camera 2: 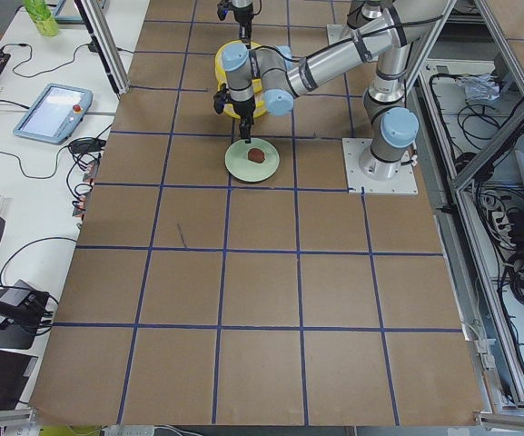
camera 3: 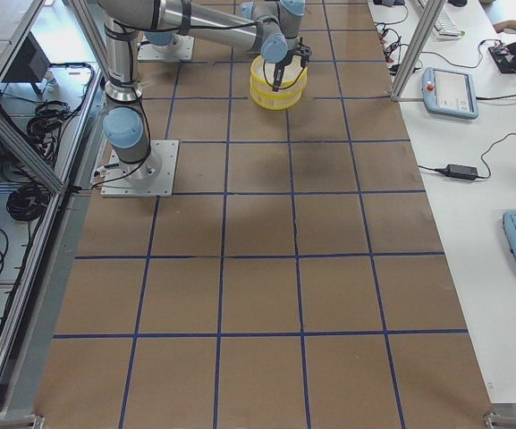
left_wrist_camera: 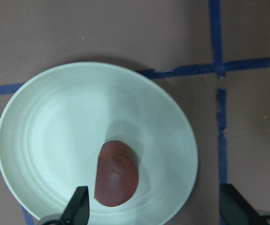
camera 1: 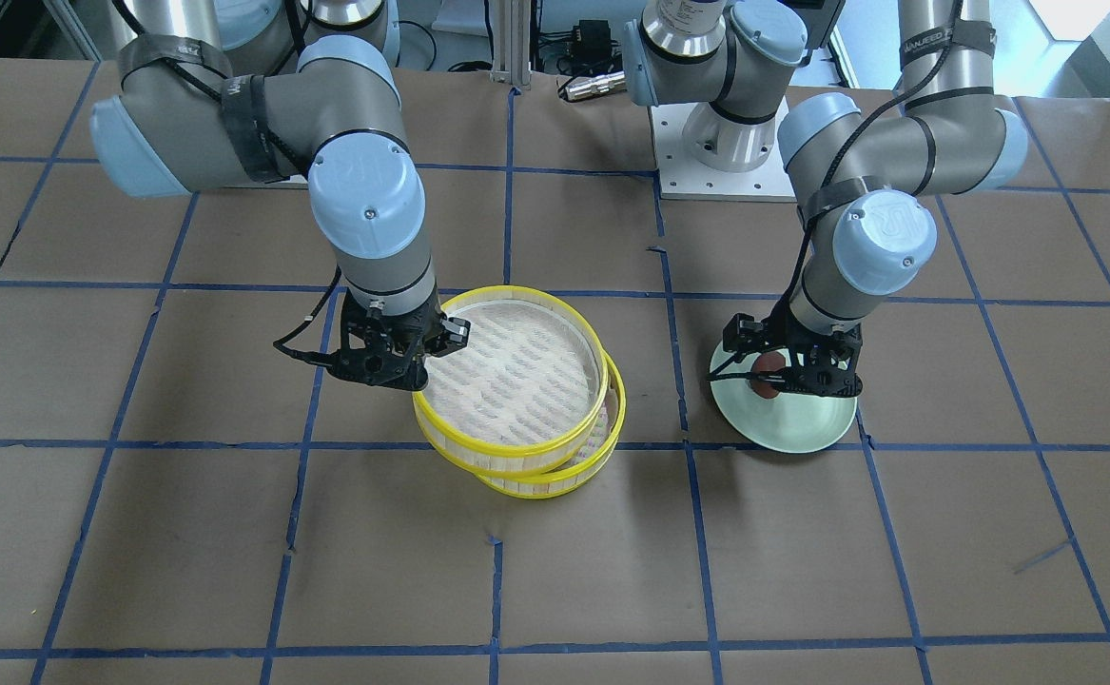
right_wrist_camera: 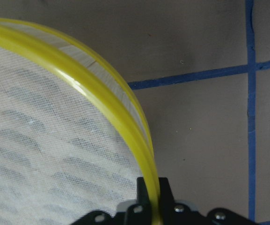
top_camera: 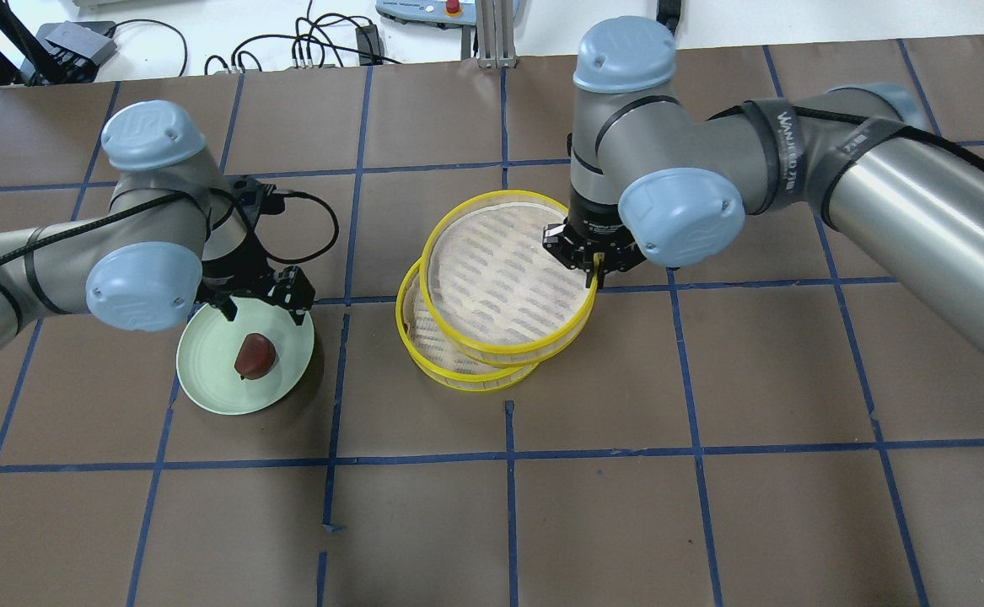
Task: Stack buns with steamer
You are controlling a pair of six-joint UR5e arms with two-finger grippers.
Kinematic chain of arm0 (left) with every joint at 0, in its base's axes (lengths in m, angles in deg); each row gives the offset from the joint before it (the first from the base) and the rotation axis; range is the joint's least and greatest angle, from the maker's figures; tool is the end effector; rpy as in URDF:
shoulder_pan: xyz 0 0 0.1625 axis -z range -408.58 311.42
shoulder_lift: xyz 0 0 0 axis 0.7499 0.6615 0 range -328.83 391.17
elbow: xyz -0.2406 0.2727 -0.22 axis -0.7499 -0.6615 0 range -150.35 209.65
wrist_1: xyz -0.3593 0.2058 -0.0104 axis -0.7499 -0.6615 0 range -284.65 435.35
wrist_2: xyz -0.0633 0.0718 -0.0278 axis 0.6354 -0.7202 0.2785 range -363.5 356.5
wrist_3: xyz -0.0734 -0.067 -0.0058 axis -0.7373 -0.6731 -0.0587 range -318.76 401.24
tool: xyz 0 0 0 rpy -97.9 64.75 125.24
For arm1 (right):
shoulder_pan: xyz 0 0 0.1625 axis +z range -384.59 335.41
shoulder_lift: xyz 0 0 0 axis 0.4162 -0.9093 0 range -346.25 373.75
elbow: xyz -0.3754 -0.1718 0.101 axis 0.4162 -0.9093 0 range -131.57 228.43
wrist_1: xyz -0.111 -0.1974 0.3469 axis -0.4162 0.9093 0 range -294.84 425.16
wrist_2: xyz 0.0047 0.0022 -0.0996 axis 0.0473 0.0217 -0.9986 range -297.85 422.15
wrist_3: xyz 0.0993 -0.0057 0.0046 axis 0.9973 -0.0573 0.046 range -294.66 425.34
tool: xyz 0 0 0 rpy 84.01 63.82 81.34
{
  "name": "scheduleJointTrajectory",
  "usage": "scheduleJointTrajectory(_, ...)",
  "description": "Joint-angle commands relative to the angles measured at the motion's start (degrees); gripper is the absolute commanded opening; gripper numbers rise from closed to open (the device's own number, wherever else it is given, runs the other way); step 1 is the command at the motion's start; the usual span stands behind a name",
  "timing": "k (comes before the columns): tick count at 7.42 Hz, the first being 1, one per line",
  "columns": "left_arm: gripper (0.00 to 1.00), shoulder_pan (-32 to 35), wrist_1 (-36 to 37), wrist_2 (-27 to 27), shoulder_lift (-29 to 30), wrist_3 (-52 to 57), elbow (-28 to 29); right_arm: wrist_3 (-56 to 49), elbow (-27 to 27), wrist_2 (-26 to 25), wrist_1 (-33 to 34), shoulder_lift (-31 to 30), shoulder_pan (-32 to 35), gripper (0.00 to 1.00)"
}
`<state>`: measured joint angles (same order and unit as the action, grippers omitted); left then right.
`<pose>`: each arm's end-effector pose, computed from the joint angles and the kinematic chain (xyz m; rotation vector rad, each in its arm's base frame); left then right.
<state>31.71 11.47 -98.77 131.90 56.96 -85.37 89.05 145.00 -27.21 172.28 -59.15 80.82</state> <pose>-0.0416 -0.4932 0.2366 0.1734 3.0712 0.2837 0.2815 -0.5157 0.3009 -0.2259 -3.1007 -0.1738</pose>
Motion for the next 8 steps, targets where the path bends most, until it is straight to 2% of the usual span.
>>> scheduleJointTrajectory(1, 0.81, -2.3, 0.2, -0.7, 0.4, 3.3, -4.1, 1.2, -0.2, 0.2, 0.2, 1.3, 1.0, 0.08)
scheduleJointTrajectory(3, 0.64, -2.4, 3.5, -0.5, 3.8, 3.3, -4.5, 1.2, -0.1, 0.2, 0.2, 2.1, 1.3, 0.08)
scheduleJointTrajectory(4, 0.42, -2.3, 4.3, -0.5, 4.0, 3.3, -4.4, 2.3, -0.1, 0.2, 0.2, 2.2, 2.0, 0.08)
scheduleJointTrajectory(5, 0.10, -2.3, 5.1, -0.6, 3.7, 3.3, -3.5, 2.9, 0.0, 0.2, 0.3, 2.4, 2.5, 0.08)
scheduleJointTrajectory(6, 0.00, -2.2, 6.9, -0.6, 3.7, 3.2, -1.3, 2.9, 0.0, 0.2, 0.3, 2.5, 2.5, 0.08)
scheduleJointTrajectory(8, 0.00, -1.4, 6.3, -1.0, 2.5, 3.3, 2.9, 2.8, -0.1, 0.2, 0.4, 2.6, 2.5, 0.08)
